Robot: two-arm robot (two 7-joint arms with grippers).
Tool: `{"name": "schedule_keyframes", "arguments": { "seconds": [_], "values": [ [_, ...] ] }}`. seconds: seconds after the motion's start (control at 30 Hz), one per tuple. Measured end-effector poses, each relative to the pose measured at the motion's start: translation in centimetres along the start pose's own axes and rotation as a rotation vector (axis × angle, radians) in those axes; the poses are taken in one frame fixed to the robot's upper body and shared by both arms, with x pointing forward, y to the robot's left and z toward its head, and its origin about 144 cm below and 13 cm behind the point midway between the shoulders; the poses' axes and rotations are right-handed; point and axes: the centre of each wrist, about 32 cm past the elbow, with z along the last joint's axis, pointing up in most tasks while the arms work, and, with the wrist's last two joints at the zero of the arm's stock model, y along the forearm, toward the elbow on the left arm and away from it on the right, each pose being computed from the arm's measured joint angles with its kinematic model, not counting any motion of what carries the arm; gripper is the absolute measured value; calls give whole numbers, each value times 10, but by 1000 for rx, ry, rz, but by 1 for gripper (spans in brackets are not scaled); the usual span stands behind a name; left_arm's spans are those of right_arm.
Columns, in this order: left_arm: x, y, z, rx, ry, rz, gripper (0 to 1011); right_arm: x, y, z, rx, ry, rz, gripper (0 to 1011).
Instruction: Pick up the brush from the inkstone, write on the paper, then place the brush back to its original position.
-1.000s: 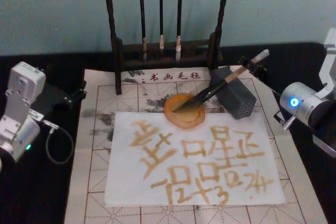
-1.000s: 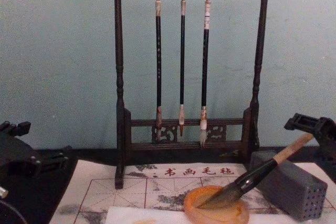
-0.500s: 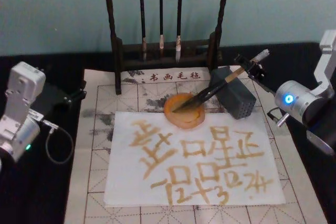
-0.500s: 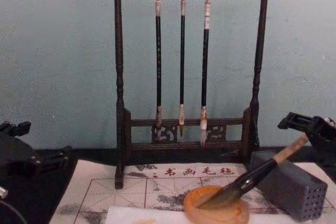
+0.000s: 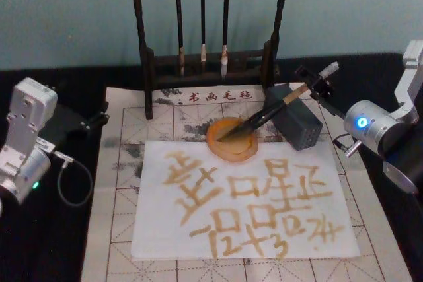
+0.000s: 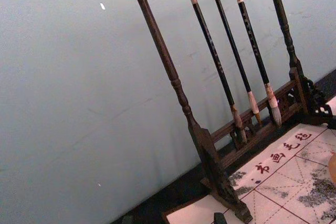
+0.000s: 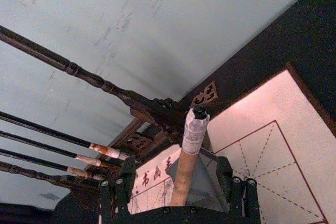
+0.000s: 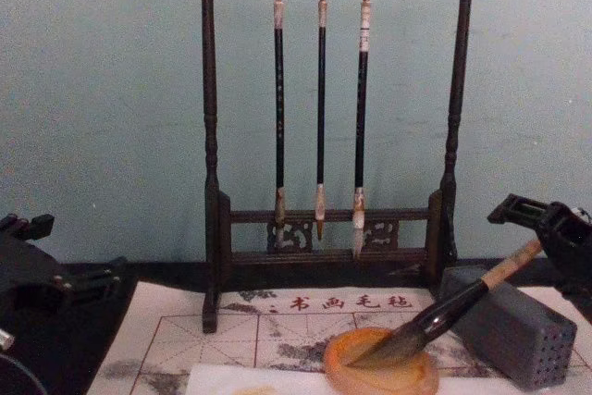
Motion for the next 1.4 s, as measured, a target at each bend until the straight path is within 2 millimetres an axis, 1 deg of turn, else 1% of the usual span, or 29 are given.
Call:
{"name": "schedule_keyframes", "arguments": {
  "seconds": [0.97, 1.4],
  "values": [
    [0, 0, 0, 0, 0, 0, 1001, -1, 10, -4, 8, 9, -18, 1000],
    [0, 0, 0, 0, 0, 0, 1001, 0, 10, -4, 9, 11, -17, 1000]
  ]
}}
